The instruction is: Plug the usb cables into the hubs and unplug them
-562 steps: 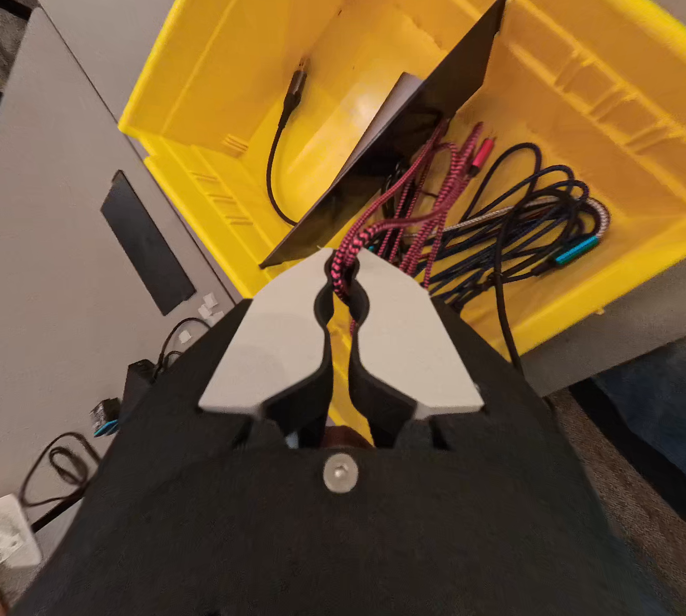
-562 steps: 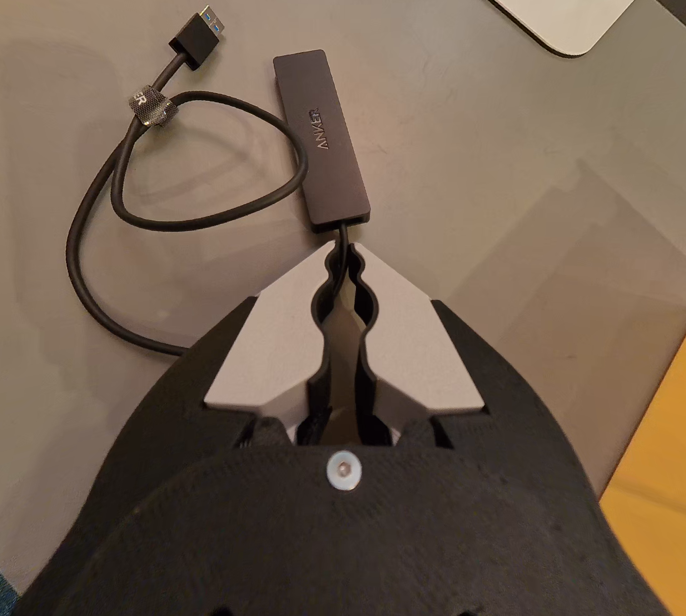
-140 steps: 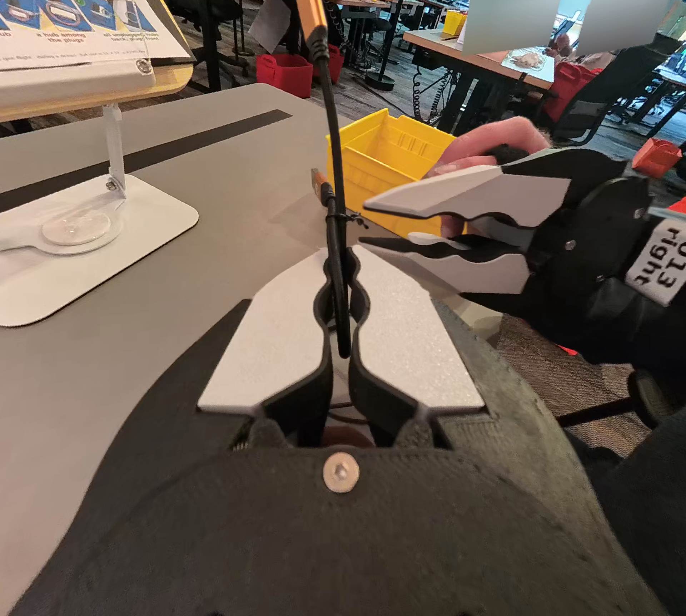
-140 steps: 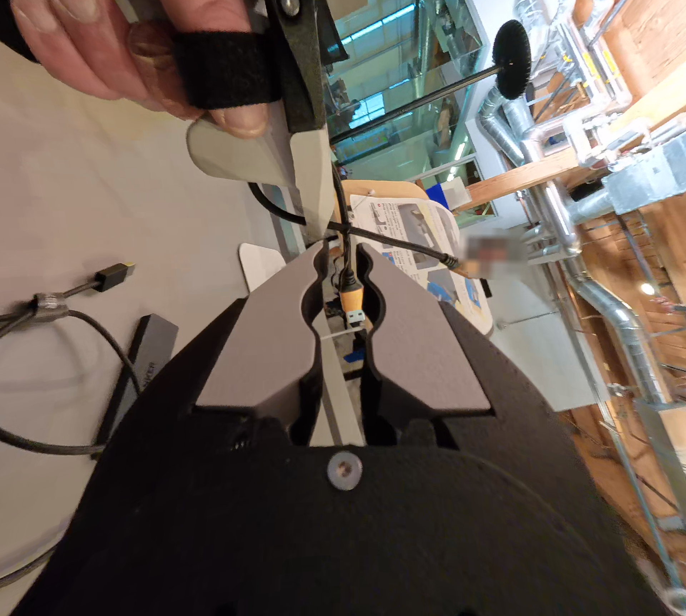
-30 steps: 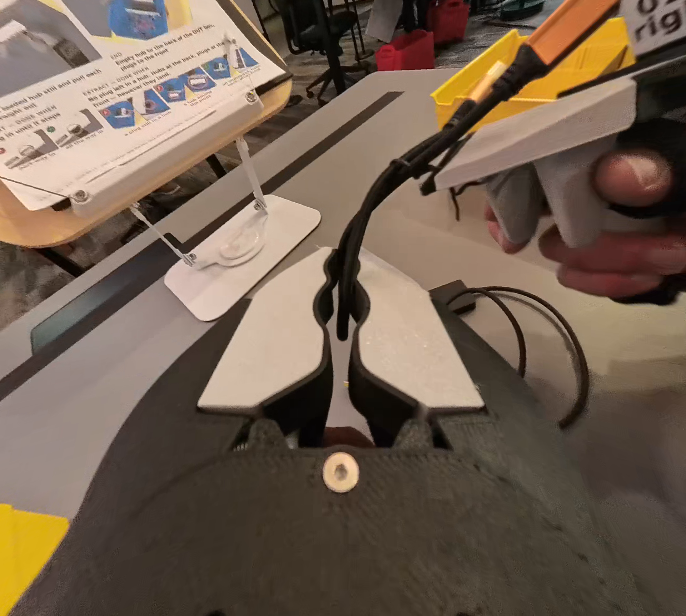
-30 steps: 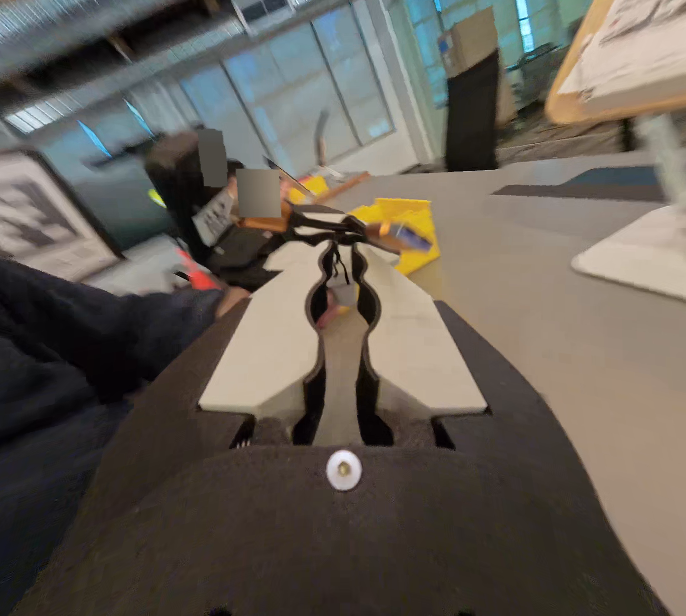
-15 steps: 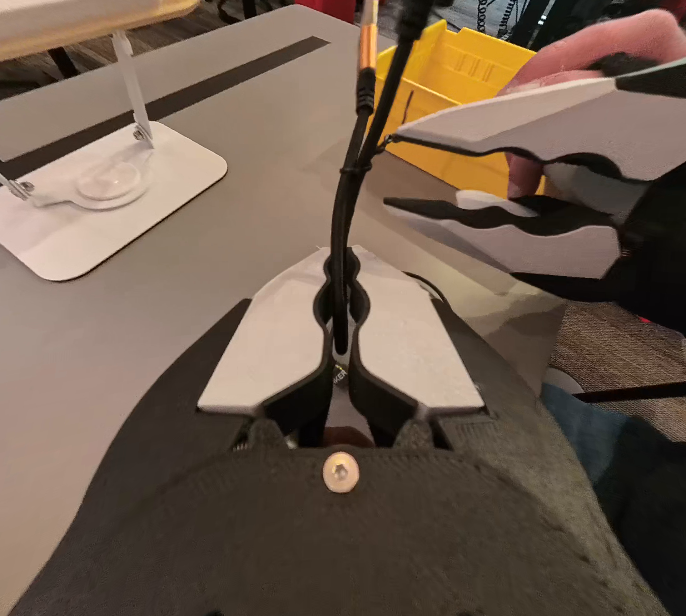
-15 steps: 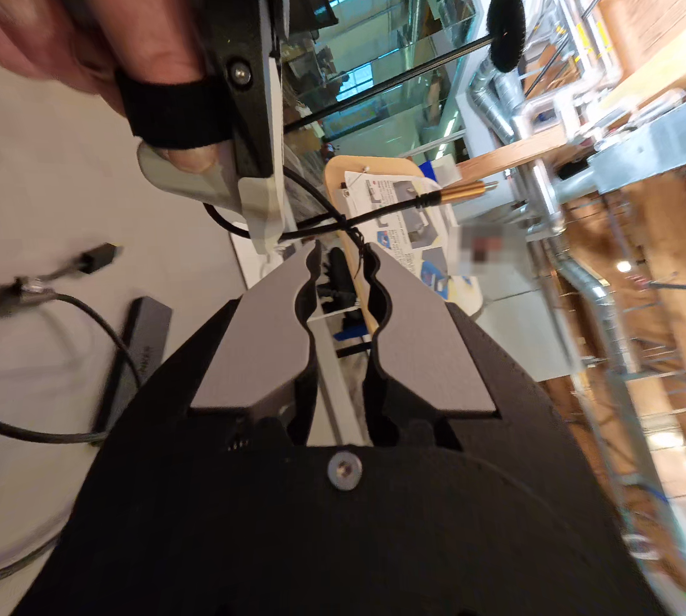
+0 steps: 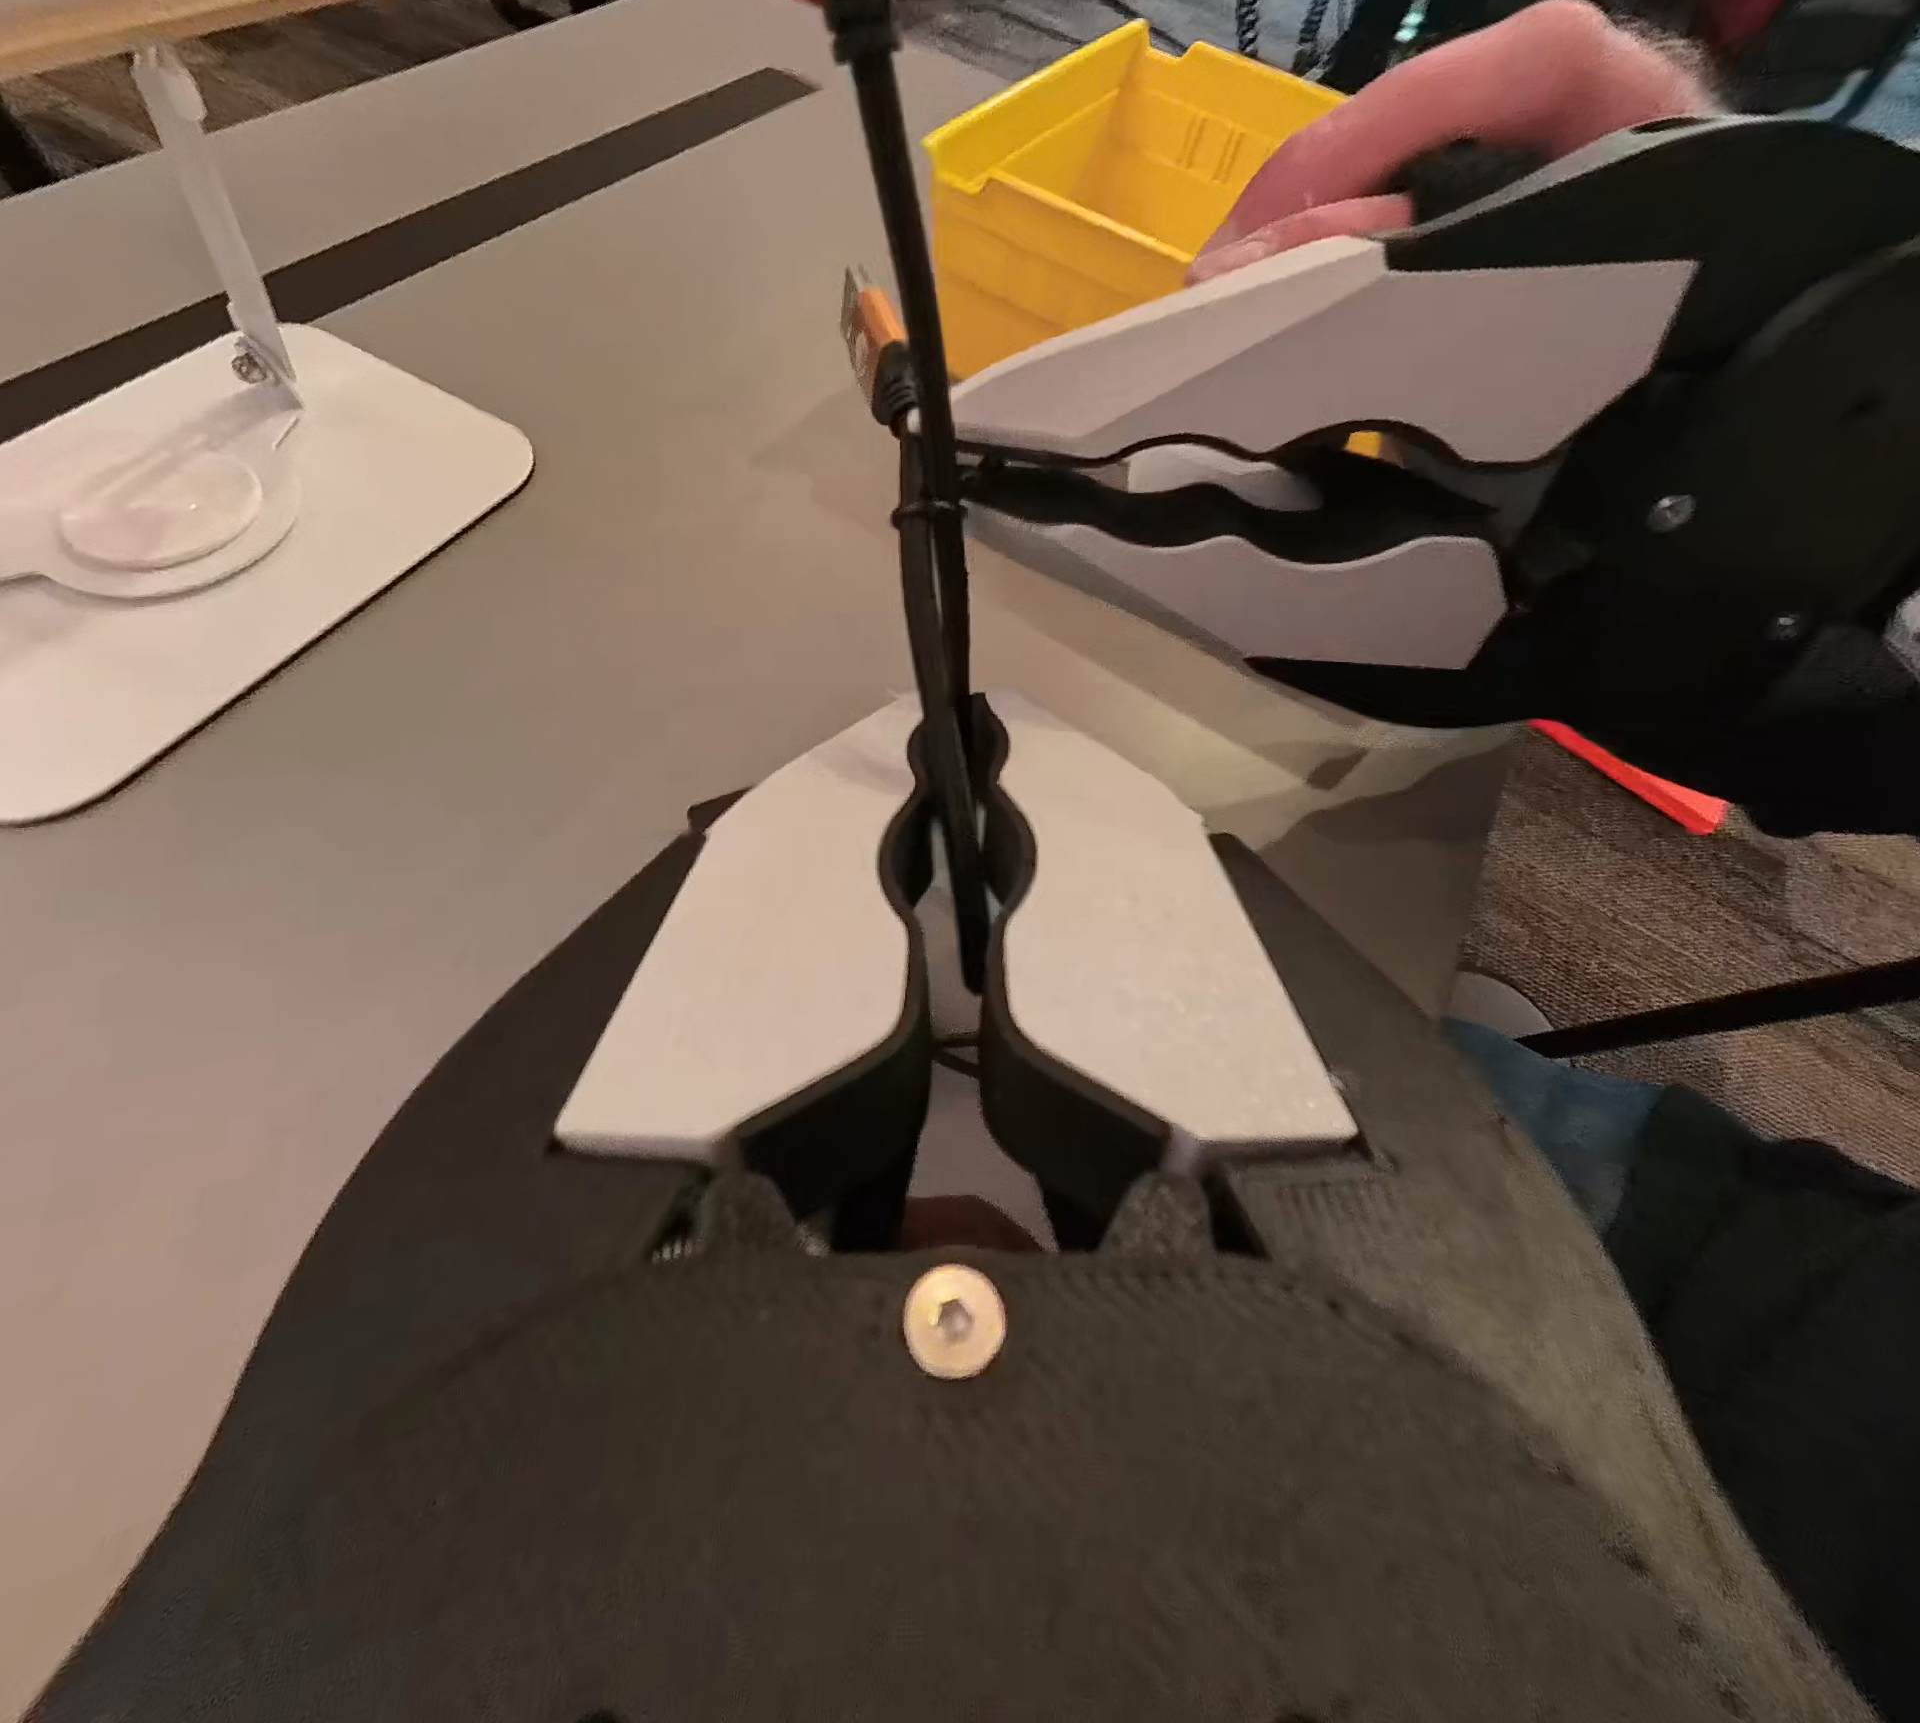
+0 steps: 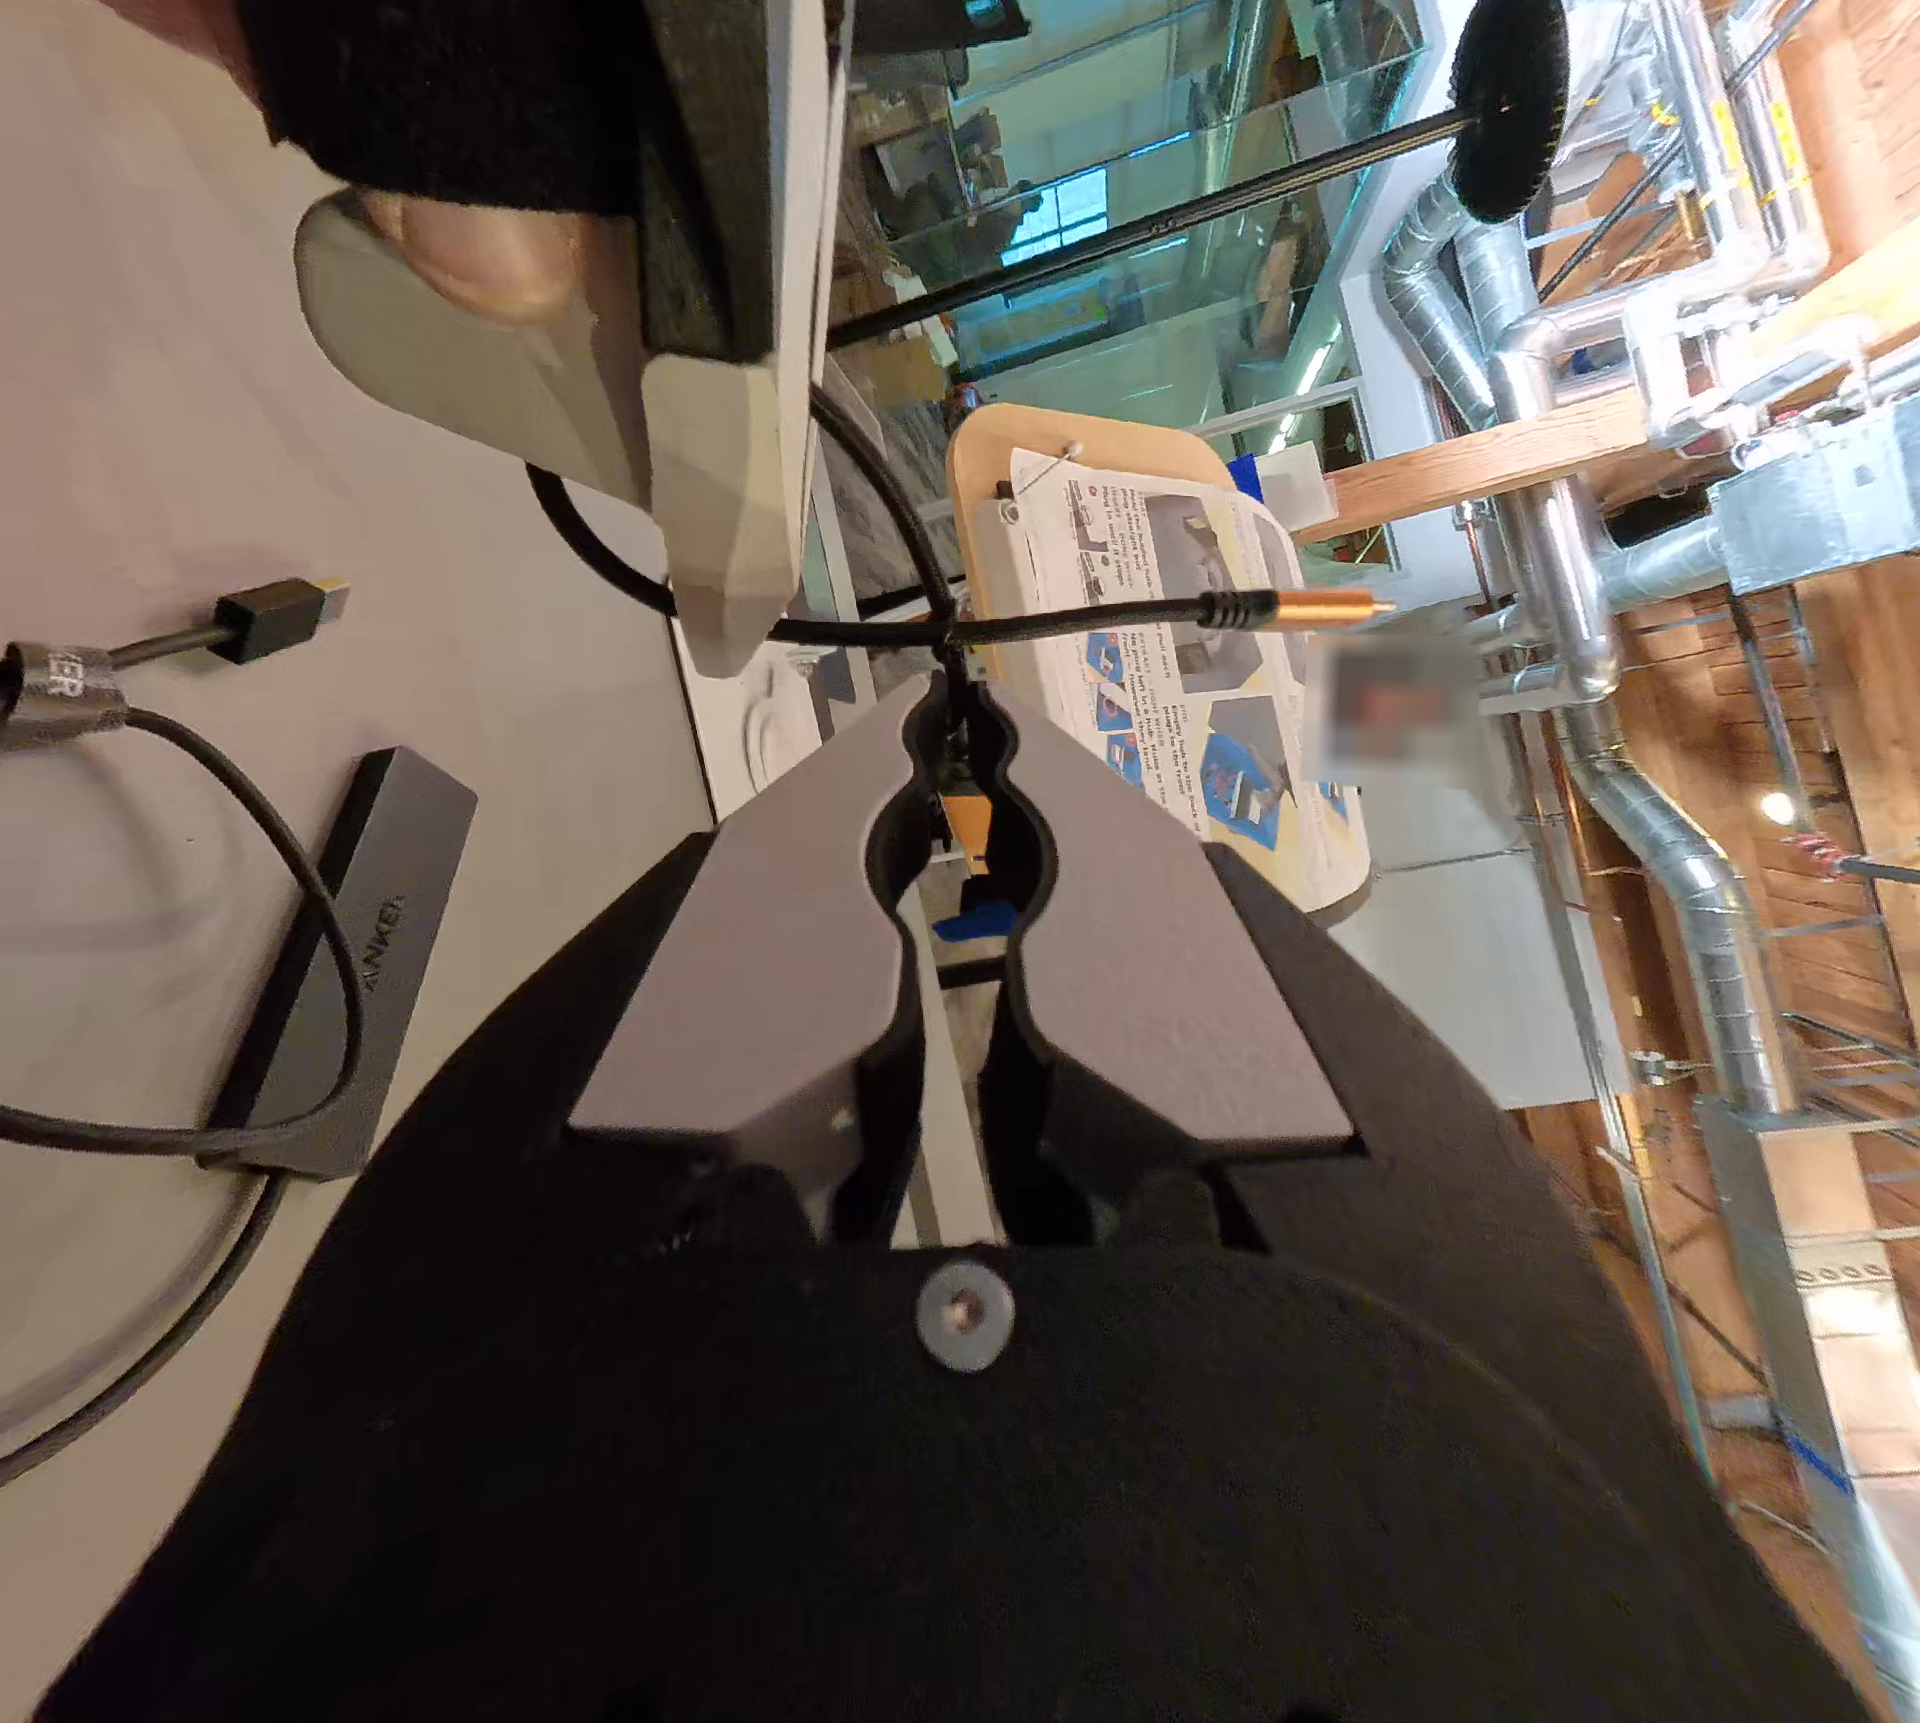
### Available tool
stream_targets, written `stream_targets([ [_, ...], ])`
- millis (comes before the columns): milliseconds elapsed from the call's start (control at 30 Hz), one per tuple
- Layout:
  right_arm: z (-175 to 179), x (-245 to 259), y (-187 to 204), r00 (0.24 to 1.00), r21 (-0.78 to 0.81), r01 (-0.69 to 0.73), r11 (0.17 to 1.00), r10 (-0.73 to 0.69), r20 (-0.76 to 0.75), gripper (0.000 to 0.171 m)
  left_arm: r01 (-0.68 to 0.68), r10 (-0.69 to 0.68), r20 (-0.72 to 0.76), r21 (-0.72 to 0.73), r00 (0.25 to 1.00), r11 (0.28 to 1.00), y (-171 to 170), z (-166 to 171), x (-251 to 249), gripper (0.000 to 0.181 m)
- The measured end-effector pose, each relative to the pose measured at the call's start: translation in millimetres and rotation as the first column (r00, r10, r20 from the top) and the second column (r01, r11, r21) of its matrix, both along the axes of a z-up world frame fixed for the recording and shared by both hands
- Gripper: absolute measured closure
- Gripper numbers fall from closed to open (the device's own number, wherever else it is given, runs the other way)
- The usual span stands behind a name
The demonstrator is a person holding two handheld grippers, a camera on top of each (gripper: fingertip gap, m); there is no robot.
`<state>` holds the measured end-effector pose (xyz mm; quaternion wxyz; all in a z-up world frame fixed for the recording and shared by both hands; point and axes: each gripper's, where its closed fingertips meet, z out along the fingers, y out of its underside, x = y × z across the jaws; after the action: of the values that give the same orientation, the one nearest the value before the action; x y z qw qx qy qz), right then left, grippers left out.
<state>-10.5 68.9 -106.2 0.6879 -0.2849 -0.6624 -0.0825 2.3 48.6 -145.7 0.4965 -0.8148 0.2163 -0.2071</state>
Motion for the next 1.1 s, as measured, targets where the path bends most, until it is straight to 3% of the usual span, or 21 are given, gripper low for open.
stream_targets([
  [100, 3.0, 3.8, -2.3, 1.000, -0.007, -0.026, 1.000, 0.026, -0.003, 0.171, 0.071, -0.072, 0.046, 0.024, 0.996, 0.997, -7.2, 14.5, 2.3, 0.147],
  [267, 5.5, 4.6, -12.8, 0.996, 0.057, -0.089, 0.994, 0.088, 0.019, 0.171, 0.260, -0.249, 0.178, -0.043, 0.952, 0.965, -20.7, 36.0, 10.9, 0.135],
  [300, 5.9, 4.4, -14.4, 0.995, 0.066, -0.096, 0.993, 0.095, 0.024, 0.171, 0.314, -0.291, 0.217, -0.079, 0.932, 0.946, -24.5, 35.2, 15.4, 0.138],
  [367, 8.3, 5.4, -18.2, 0.993, 0.076, -0.116, 0.990, 0.114, 0.025, 0.171, 0.326, -0.297, 0.239, -0.090, 0.924, 0.941, -21.9, 32.3, 16.1, 0.164],
  [433, 9.8, 8.0, -18.8, 0.993, 0.080, -0.118, 0.990, 0.116, 0.030, 0.171, 0.315, -0.284, 0.264, -0.083, 0.922, 0.945, -17.4, 31.1, 14.2, 0.177],
  [533, 5.0, 11.5, -16.3, 0.994, 0.036, -0.104, 0.994, 0.102, 0.048, 0.171, 0.253, -0.244, 0.161, -0.042, 0.956, 0.966, -10.9, 25.1, 13.5, 0.178],
  [667, 0.9, 13.6, -11.6, 0.997, -0.247, -0.078, 0.966, 0.082, 0.007, 0.171, 0.134, -0.137, 0.113, 0.039, 0.984, 0.990, -1.1, 25.1, 10.8, 0.178],
  [767, -1.8, 13.8, -10.9, 0.994, -0.543, -0.096, 0.834, 0.050, -0.099, 0.171, 0.056, -0.061, 0.040, 0.121, 0.997, 0.991, 4.6, 27.1, 8.7, 0.179],
  [833, -3.7, 14.5, -11.2, 0.984, -0.705, -0.144, 0.694, 0.027, -0.175, 0.171, 0.024, -0.030, 0.040, 0.147, 0.999, 0.989, 6.5, 26.9, 8.0, 0.179],
  [867, -4.2, 16.0, -8.6, 0.983, -0.714, -0.131, 0.688, 0.000, -0.181, 0.171, 0.004, -0.010, 0.038, 0.153, 0.999, 0.988, 7.7, 26.5, 7.5, 0.179],
  [967, 2.0, 20.9, -3.7, 0.989, -0.414, 0.055, 0.909, -0.107, -0.104, 0.171, -0.006, 0.002, 0.023, 0.159, 1.000, 0.987, 9.9, 27.6, 8.8, 0.179],
  [1100, 12.4, 23.2, -5.6, 0.993, -0.119, 0.085, 0.989, -0.095, -0.076, 0.168, -0.009, 0.004, 0.038, 0.124, 0.999, 0.992, 8.8, 29.7, 9.6, 0.178],
])
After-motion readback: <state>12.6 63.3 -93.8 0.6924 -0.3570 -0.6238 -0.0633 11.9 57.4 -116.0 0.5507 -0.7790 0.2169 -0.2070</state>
